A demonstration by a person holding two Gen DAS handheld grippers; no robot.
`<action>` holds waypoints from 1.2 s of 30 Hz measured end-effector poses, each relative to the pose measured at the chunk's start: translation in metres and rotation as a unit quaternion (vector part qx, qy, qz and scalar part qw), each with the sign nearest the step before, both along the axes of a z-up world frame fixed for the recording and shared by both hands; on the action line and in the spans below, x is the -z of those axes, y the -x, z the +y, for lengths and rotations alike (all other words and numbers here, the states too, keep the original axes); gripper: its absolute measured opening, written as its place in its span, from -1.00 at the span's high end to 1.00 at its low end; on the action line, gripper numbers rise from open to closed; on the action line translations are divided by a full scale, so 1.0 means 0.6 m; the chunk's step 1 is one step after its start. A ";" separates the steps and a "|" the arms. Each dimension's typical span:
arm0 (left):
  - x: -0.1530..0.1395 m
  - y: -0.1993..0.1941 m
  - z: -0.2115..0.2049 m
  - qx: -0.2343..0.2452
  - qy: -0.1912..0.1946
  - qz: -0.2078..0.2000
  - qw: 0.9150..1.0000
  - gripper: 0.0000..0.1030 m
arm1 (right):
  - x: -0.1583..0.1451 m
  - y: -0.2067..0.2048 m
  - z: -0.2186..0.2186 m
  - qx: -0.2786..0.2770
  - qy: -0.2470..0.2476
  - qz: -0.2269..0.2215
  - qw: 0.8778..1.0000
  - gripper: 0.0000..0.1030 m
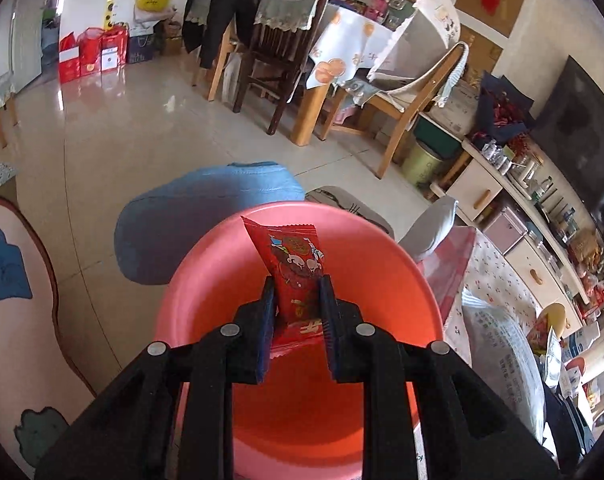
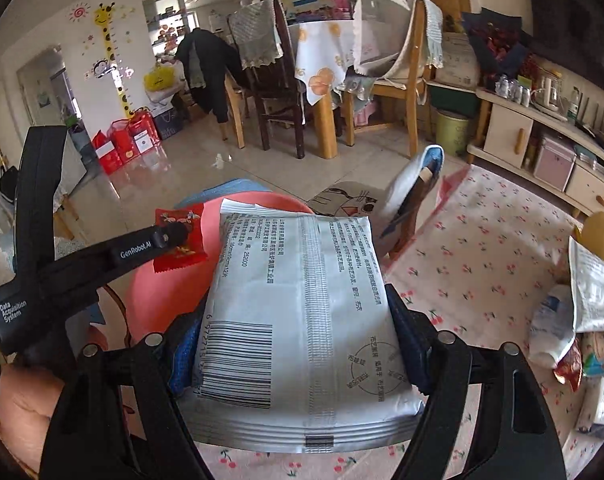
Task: Collect trash
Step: 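Drop the red bag into the pink bucket while the right gripper drops a white wrapper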
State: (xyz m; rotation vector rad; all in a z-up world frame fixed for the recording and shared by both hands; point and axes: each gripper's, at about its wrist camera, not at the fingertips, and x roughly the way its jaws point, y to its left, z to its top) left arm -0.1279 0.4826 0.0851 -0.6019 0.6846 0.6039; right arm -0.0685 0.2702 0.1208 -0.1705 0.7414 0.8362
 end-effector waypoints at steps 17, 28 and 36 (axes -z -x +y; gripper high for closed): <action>0.028 -0.014 0.005 -0.009 0.015 0.015 1.000 -0.15 | 0.016 -0.021 -0.005 0.038 -0.023 -0.010 0.999 -0.75; 0.029 -0.016 0.005 -0.024 0.014 0.021 0.999 -0.19 | 0.063 0.012 -0.090 0.054 -0.118 0.113 0.985 -0.75; 0.020 -0.009 0.009 -0.041 0.005 0.020 0.999 -0.29 | 0.030 0.033 -0.060 0.005 -0.190 0.121 0.974 -0.73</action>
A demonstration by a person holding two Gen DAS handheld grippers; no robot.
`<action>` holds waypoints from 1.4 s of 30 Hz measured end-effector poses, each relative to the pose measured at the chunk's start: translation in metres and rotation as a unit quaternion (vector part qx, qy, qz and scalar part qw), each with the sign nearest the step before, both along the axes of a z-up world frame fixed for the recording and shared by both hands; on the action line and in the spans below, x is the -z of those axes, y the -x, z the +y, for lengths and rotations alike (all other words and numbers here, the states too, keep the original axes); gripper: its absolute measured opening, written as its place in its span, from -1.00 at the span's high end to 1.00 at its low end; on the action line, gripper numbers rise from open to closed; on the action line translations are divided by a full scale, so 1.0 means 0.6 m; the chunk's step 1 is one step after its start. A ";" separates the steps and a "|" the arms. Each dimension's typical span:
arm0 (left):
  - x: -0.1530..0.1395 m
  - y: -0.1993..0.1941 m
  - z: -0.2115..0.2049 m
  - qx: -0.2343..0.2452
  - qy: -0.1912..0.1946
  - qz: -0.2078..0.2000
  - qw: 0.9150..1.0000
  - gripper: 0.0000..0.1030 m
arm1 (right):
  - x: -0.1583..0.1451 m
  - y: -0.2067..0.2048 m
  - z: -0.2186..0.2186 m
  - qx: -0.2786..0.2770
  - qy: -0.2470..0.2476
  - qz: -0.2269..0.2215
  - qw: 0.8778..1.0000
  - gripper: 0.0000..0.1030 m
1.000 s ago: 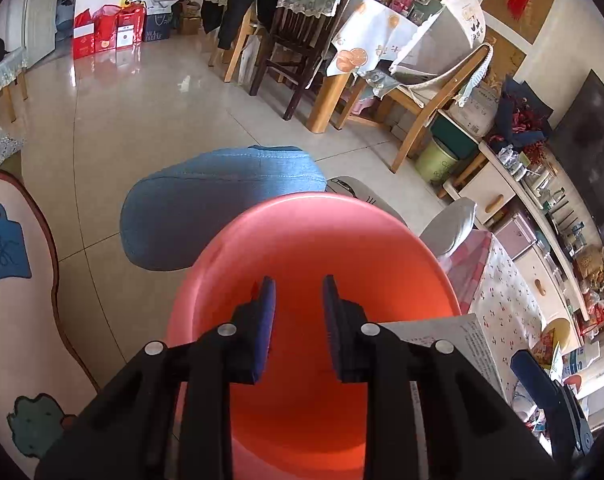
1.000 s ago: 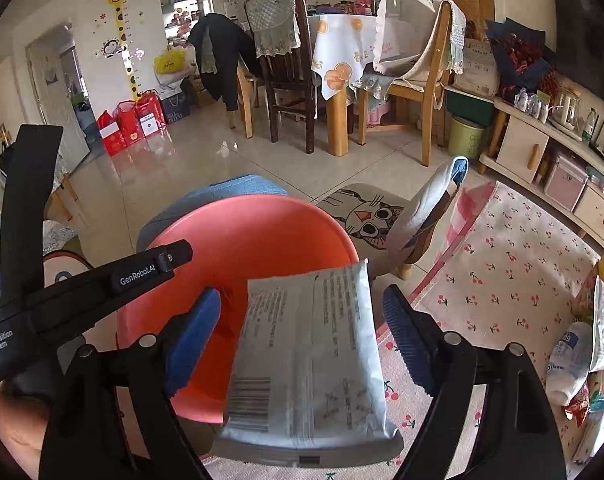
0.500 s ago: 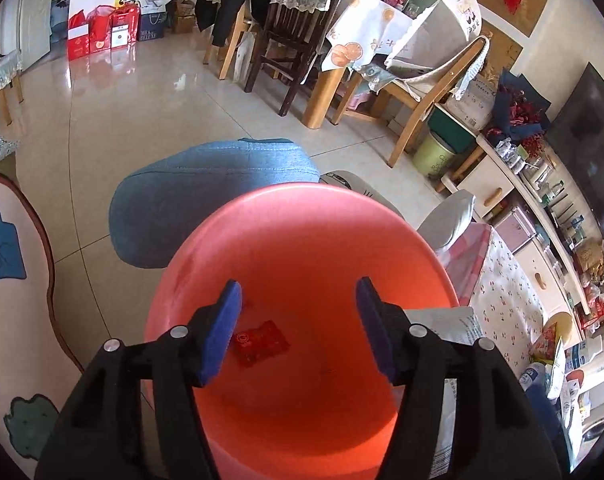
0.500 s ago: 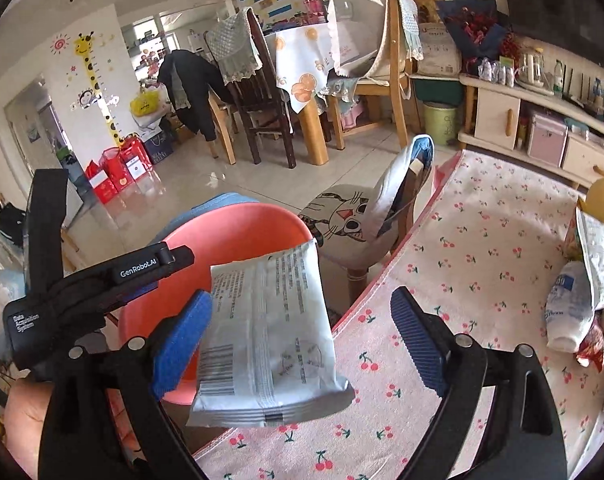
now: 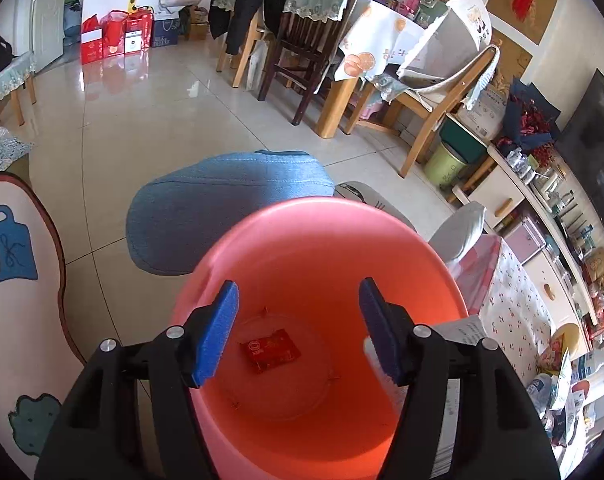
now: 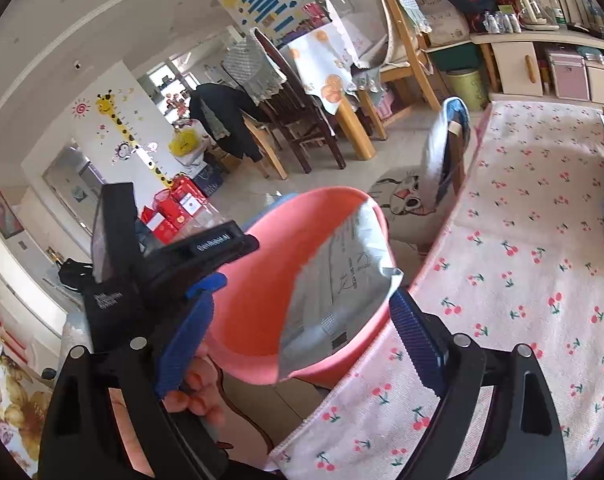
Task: Collect trash
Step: 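Drop the red bag into the pink bucket while the right gripper drops a white wrapper, then swing both tools back from the bucket toward the table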
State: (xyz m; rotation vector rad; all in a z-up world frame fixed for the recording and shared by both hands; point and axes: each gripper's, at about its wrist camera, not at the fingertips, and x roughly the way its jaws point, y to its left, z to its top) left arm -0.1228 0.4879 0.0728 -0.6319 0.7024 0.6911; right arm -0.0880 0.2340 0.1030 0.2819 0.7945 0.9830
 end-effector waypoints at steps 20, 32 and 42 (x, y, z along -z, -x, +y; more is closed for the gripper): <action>-0.046 -0.022 -0.098 0.113 -0.090 -0.097 0.985 -0.76 | -0.017 0.008 -0.084 0.090 0.139 -0.104 0.981 -0.73; -0.070 -0.038 -0.201 0.195 -0.131 -0.151 0.960 -0.79 | -0.040 0.046 -0.180 0.136 0.176 -0.190 0.956 -0.83; -0.077 -0.051 -0.286 0.236 -0.162 -0.138 0.948 -0.79 | -0.051 0.063 -0.263 0.169 0.161 -0.236 0.943 -0.91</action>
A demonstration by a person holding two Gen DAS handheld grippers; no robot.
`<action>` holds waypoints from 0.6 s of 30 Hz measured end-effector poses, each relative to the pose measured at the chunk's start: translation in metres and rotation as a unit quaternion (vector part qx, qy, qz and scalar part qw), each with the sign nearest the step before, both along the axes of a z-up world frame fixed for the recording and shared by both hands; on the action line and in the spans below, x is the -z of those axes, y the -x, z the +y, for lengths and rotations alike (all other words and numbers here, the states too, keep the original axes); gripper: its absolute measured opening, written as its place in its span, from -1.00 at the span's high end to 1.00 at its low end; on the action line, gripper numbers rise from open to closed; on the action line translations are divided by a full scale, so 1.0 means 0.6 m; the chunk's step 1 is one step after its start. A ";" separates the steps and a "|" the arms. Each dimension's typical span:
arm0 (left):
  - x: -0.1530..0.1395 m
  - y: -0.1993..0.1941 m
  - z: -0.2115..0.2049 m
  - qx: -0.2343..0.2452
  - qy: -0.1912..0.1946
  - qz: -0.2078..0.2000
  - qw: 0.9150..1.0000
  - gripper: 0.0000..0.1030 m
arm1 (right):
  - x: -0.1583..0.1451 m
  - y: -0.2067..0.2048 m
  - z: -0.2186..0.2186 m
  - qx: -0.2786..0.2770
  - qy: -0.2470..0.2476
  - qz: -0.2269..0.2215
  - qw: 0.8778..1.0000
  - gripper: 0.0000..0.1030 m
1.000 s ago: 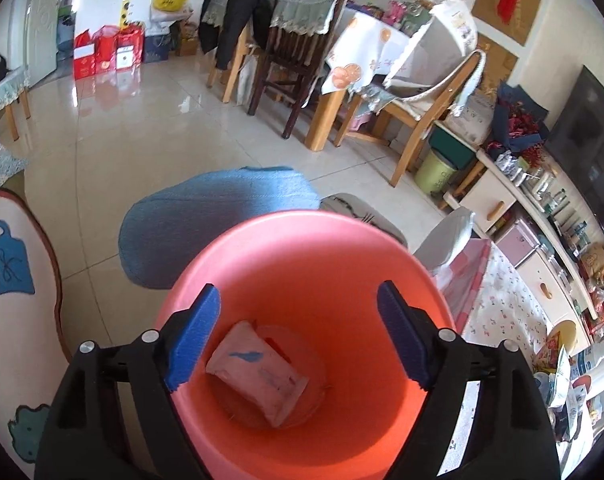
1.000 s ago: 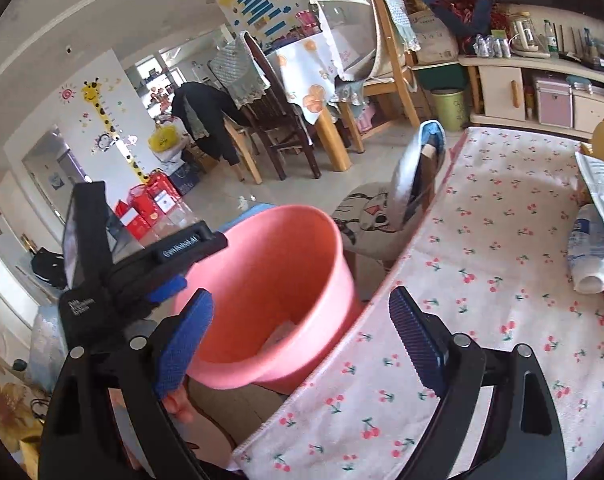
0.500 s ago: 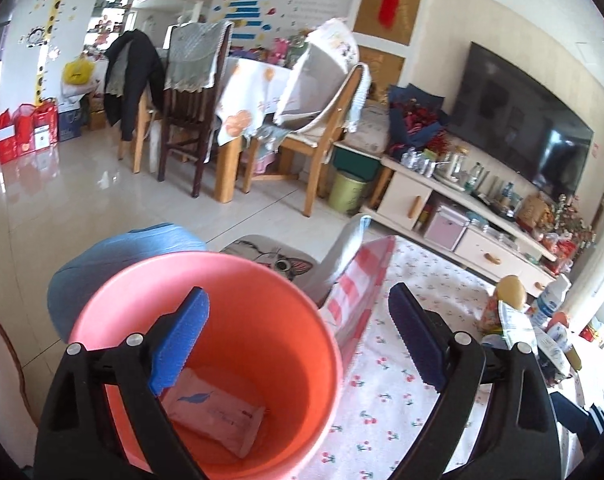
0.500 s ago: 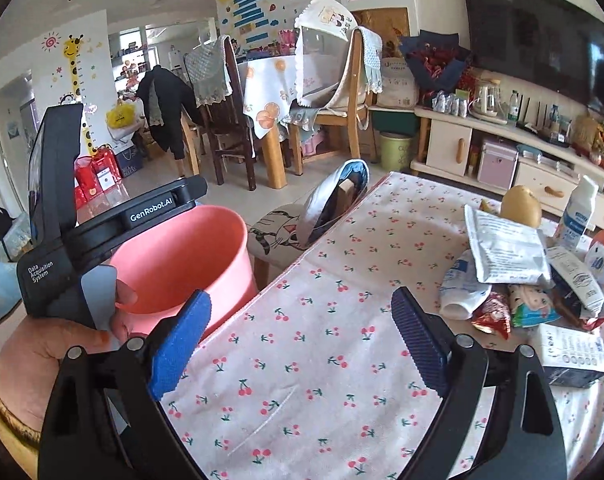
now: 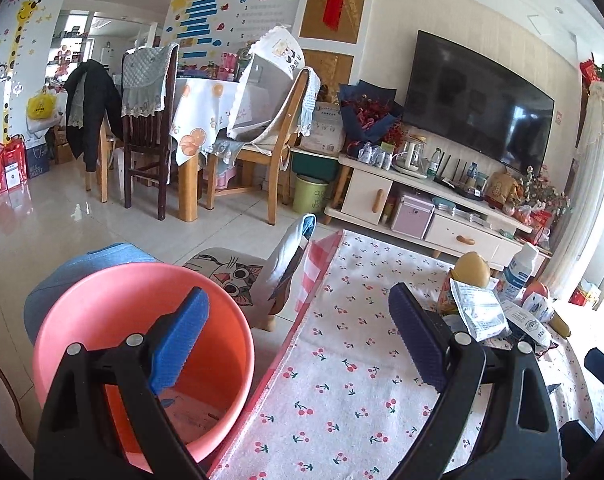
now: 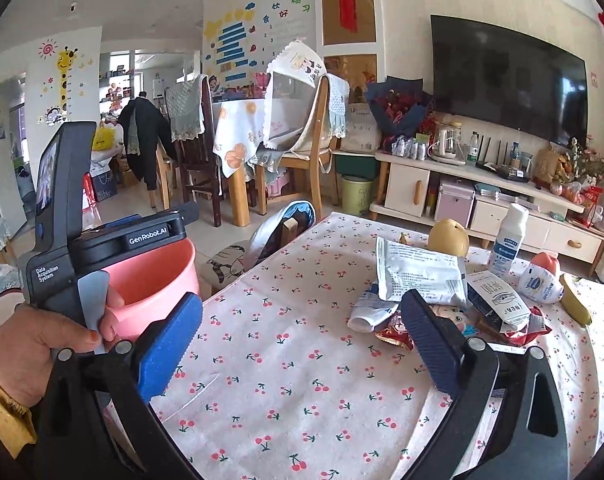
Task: Collect trash
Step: 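Swing both tools back from the bucket toward the table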
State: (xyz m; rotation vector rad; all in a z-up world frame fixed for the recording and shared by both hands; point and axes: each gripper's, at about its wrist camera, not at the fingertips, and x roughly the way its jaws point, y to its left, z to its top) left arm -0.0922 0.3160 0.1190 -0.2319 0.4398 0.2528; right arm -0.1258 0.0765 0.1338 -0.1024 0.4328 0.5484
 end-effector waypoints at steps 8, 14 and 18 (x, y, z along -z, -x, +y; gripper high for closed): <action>-0.002 -0.015 -0.052 0.011 -0.026 0.030 0.999 -0.79 | 0.000 0.009 -0.046 0.010 0.014 -0.019 1.000 -0.91; 0.006 -0.021 -0.077 0.020 -0.023 0.046 0.998 -0.79 | 0.000 0.003 -0.087 0.011 -0.001 0.004 1.000 -0.91; 0.011 -0.025 -0.100 0.034 -0.030 0.056 0.997 -0.79 | -0.003 -0.002 -0.118 0.017 -0.016 0.016 1.000 -0.91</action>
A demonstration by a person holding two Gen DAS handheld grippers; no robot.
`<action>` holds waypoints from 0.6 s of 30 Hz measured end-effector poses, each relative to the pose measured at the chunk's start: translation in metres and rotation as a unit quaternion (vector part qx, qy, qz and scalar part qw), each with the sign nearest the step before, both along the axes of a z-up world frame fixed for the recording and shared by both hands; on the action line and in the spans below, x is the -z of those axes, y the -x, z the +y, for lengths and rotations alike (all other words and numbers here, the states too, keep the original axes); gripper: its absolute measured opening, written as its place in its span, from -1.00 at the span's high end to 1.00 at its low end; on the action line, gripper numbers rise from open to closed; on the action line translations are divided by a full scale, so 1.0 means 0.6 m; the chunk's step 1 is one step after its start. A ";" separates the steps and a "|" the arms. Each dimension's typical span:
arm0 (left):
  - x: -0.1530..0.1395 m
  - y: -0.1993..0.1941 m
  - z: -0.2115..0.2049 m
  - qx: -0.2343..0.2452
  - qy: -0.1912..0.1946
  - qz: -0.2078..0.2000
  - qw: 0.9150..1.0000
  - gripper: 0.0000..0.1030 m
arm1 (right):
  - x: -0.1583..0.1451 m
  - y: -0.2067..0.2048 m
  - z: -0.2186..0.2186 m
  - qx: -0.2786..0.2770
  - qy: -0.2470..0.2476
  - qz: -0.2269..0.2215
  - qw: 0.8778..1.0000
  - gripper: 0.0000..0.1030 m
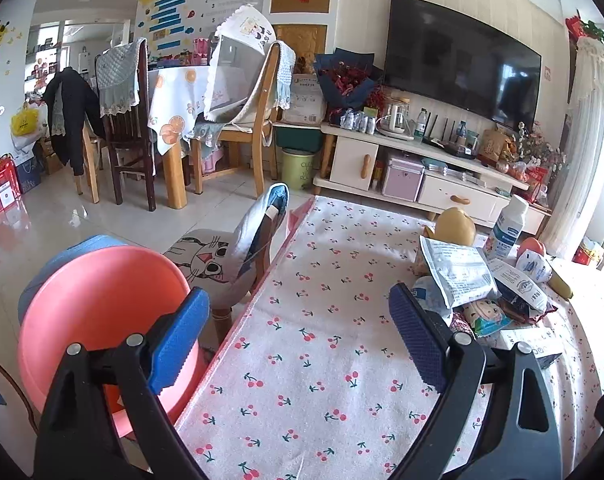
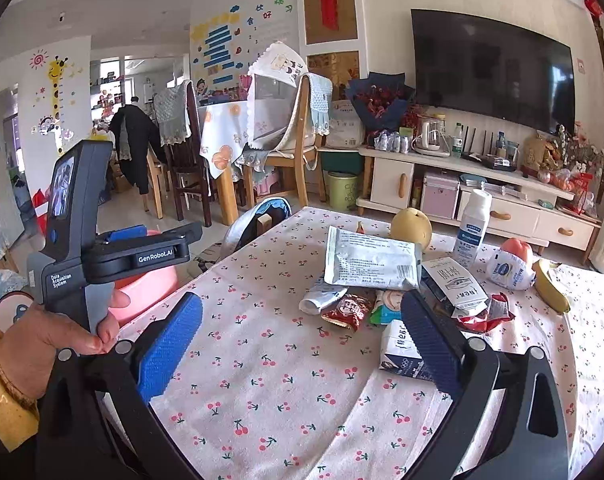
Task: Collect trash
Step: 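Swing both tools back from the bucket toward the table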
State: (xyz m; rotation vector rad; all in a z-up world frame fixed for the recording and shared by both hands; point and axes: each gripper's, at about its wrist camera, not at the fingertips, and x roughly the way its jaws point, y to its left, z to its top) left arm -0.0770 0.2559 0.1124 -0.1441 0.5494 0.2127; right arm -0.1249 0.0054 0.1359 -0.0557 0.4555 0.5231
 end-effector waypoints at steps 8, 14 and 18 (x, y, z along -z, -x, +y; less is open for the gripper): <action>0.009 -0.007 -0.047 0.029 -0.016 0.014 0.999 -0.79 | -0.016 -0.015 -0.084 0.047 -0.038 0.010 0.998 -0.91; 0.010 -0.012 -0.081 0.060 -0.014 0.020 0.998 -0.79 | -0.021 -0.033 -0.164 0.097 -0.063 0.019 0.993 -0.91; 0.015 -0.018 -0.107 0.088 -0.013 0.025 0.996 -0.79 | -0.015 -0.054 -0.221 0.132 -0.081 0.037 0.987 -0.91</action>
